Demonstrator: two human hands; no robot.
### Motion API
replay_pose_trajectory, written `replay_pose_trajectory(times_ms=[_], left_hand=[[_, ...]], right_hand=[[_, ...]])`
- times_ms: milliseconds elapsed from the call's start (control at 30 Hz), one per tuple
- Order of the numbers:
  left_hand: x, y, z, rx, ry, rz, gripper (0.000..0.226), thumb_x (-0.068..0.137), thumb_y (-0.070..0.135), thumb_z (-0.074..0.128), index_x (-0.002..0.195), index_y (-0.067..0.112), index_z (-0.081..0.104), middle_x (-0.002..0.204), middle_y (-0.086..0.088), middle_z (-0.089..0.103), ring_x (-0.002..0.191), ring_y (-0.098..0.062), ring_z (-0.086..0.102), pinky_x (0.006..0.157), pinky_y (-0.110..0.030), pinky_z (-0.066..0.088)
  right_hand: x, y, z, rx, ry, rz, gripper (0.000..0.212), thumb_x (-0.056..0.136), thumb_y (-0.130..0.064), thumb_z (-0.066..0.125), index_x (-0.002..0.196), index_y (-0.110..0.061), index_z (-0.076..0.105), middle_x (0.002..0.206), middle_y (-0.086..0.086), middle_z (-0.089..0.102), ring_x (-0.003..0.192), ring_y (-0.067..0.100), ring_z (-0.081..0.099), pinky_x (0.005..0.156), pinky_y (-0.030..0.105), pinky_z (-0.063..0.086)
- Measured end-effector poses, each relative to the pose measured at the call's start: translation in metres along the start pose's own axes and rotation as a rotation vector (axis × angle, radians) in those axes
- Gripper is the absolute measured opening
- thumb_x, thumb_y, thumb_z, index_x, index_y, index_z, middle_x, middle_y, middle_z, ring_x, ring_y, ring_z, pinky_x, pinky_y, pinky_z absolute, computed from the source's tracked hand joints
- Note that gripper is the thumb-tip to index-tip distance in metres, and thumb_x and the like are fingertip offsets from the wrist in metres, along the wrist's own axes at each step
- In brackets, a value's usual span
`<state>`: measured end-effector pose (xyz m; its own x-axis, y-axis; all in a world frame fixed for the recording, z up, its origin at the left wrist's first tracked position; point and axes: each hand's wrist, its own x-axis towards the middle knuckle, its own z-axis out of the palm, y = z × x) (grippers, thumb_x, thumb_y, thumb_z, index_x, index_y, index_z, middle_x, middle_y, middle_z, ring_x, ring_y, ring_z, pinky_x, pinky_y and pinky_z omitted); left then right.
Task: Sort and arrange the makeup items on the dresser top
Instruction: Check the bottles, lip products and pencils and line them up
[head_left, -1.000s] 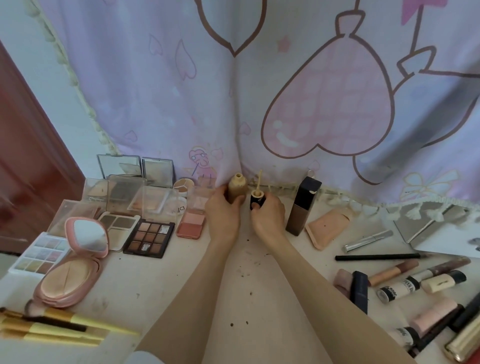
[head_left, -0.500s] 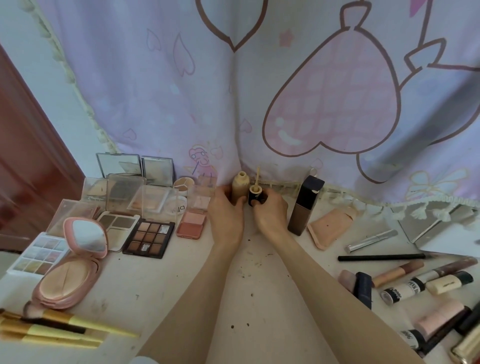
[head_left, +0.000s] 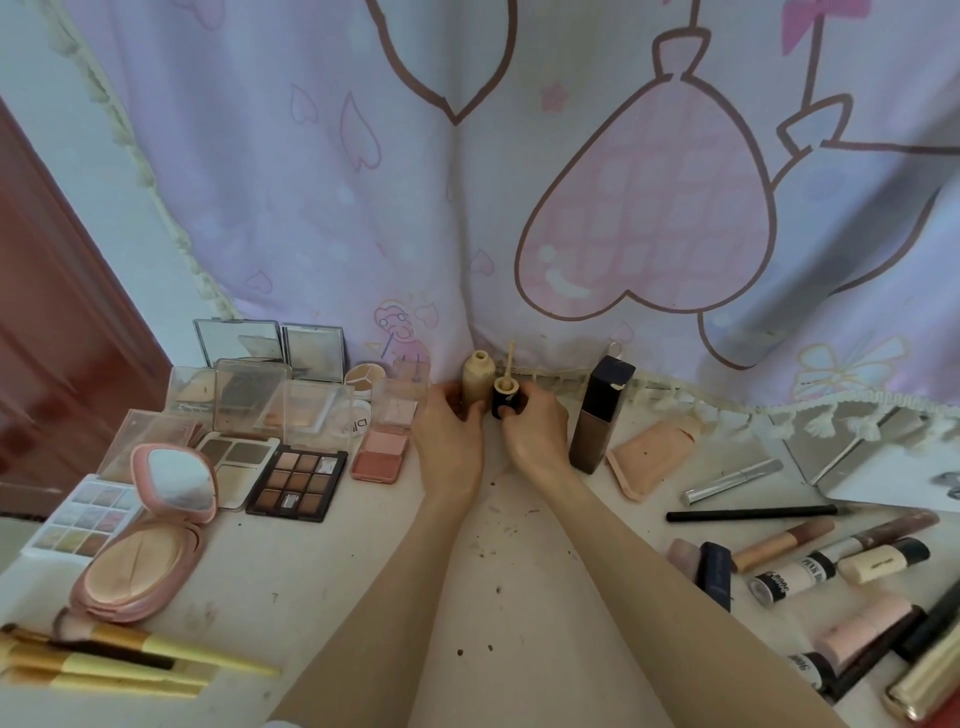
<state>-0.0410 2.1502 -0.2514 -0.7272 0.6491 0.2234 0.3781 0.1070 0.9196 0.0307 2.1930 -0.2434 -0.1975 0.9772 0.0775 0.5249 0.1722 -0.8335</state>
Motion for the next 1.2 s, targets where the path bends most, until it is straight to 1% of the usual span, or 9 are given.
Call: replay_pose_trajectory(times_ms=[67,200,333,500,667,800,933,1033,1200], left_hand=[[-0.001,0.001,-0.001,0.002,-0.007,0.006,0.024,0.081,0.010,0.067,0.103,0.005,0.061,0.098,-0.010,0.066,0.091,-0.021,0.061,0.083,-0.031,0.046],[0.000,0.000,-0.002,0.010,-0.037,0.004,0.026,0.081,0.013,0.067,0.106,0.007,0.063,0.100,-0.009,0.066,0.092,-0.020,0.060,0.083,-0.028,0.045],[0.003,-0.002,0.002,0.080,-0.102,0.026,0.032,0.081,0.018,0.066,0.112,0.010,0.063,0.105,-0.011,0.063,0.099,-0.023,0.058,0.087,-0.032,0.045],[0.004,0.000,0.004,0.107,-0.118,0.056,0.032,0.083,0.016,0.064,0.113,0.005,0.062,0.106,-0.013,0.066,0.099,-0.025,0.059,0.081,-0.027,0.041],[0.003,-0.002,0.007,0.106,-0.122,0.071,0.029,0.082,0.018,0.063,0.109,0.005,0.063,0.100,-0.013,0.067,0.096,-0.028,0.059,0.082,-0.037,0.047],[0.004,-0.005,0.009,0.122,-0.143,0.055,0.030,0.082,0.023,0.062,0.109,0.009,0.063,0.101,-0.011,0.067,0.098,-0.029,0.058,0.084,-0.039,0.046],[0.005,-0.006,0.010,0.154,-0.154,0.064,0.030,0.082,0.026,0.063,0.109,0.011,0.063,0.105,-0.011,0.066,0.102,-0.030,0.056,0.087,-0.038,0.045],[0.004,-0.006,0.008,0.213,-0.138,0.088,0.030,0.083,0.030,0.062,0.108,0.013,0.063,0.105,-0.011,0.067,0.102,-0.031,0.056,0.085,-0.037,0.043],[0.003,-0.006,0.004,0.350,-0.110,0.093,0.030,0.087,0.040,0.057,0.108,0.021,0.063,0.103,-0.006,0.067,0.102,-0.033,0.049,0.080,-0.032,0.033]], right_hand=[[0.000,0.001,0.001,-0.023,0.011,-0.007,0.026,0.088,-0.005,0.054,0.113,-0.006,0.061,0.113,0.013,0.063,0.106,0.028,0.056,0.089,0.035,0.044],[-0.001,0.001,0.001,-0.022,0.017,-0.004,0.028,0.089,-0.005,0.054,0.116,-0.007,0.061,0.115,0.014,0.062,0.108,0.029,0.055,0.092,0.037,0.045],[-0.002,0.001,-0.001,-0.018,0.019,0.007,0.028,0.089,-0.006,0.054,0.116,-0.006,0.059,0.116,0.014,0.061,0.109,0.029,0.055,0.092,0.037,0.044],[-0.002,0.002,-0.003,0.004,0.018,0.020,0.028,0.089,-0.006,0.054,0.117,-0.006,0.058,0.118,0.014,0.060,0.111,0.028,0.054,0.091,0.034,0.043],[-0.002,0.002,-0.003,0.009,0.037,0.026,0.026,0.089,-0.005,0.053,0.115,-0.006,0.059,0.116,0.013,0.061,0.110,0.027,0.055,0.086,0.028,0.040],[-0.003,0.001,-0.003,0.025,0.047,0.054,0.027,0.089,-0.005,0.052,0.116,-0.006,0.057,0.118,0.013,0.060,0.111,0.027,0.054,0.088,0.029,0.040],[-0.005,0.000,-0.003,0.031,0.063,0.080,0.029,0.088,-0.004,0.050,0.116,-0.005,0.056,0.119,0.015,0.057,0.112,0.029,0.052,0.092,0.034,0.042],[-0.006,0.000,-0.004,0.042,0.065,0.084,0.029,0.088,-0.003,0.050,0.116,-0.006,0.055,0.119,0.015,0.057,0.112,0.028,0.052,0.091,0.033,0.041],[-0.007,-0.001,-0.006,0.036,0.066,0.067,0.030,0.089,-0.003,0.051,0.118,-0.004,0.056,0.122,0.015,0.057,0.115,0.029,0.051,0.091,0.031,0.039]])
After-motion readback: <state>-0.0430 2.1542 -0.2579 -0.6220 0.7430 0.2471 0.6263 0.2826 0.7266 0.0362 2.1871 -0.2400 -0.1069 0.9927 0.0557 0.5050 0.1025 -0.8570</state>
